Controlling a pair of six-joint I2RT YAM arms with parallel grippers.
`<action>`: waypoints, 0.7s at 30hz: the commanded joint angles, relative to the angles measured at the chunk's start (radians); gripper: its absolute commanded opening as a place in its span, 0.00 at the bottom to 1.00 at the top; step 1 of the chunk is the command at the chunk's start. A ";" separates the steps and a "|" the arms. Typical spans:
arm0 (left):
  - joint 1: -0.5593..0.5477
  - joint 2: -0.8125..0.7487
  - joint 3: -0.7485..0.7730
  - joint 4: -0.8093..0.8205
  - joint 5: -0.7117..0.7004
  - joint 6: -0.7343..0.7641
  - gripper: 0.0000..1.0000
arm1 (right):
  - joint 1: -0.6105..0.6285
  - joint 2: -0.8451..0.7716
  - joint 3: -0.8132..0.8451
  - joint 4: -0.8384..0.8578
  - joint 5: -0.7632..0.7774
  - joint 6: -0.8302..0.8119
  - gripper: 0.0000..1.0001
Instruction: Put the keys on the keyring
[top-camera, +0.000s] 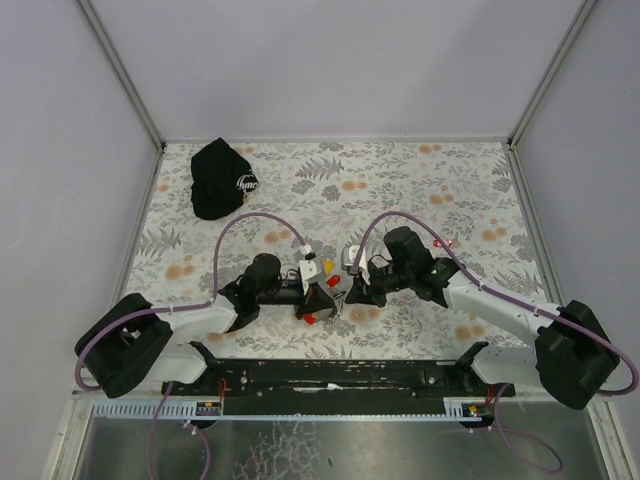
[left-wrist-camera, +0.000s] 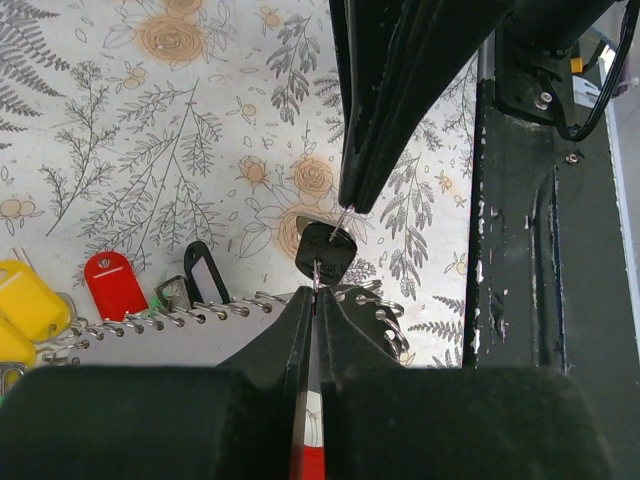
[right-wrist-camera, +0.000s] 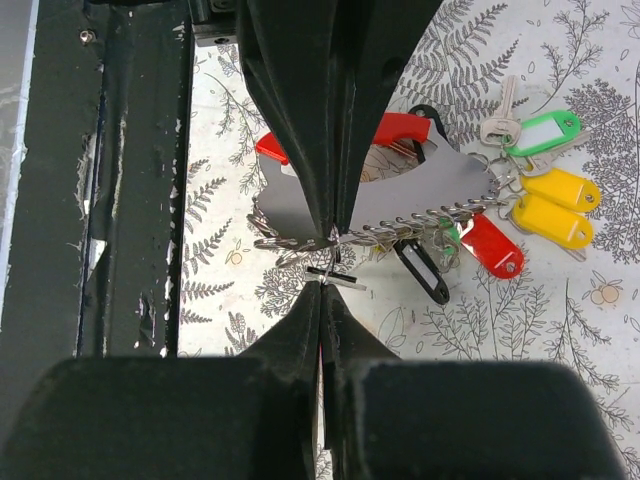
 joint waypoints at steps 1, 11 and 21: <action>-0.008 -0.022 0.032 -0.030 0.018 0.044 0.00 | 0.018 0.007 0.029 -0.016 -0.003 -0.031 0.00; -0.005 -0.086 0.027 -0.061 -0.067 0.081 0.00 | -0.006 0.061 0.226 -0.213 -0.031 -0.212 0.00; 0.006 -0.108 0.013 -0.047 -0.061 0.075 0.00 | -0.068 -0.005 0.158 -0.131 -0.073 -0.163 0.00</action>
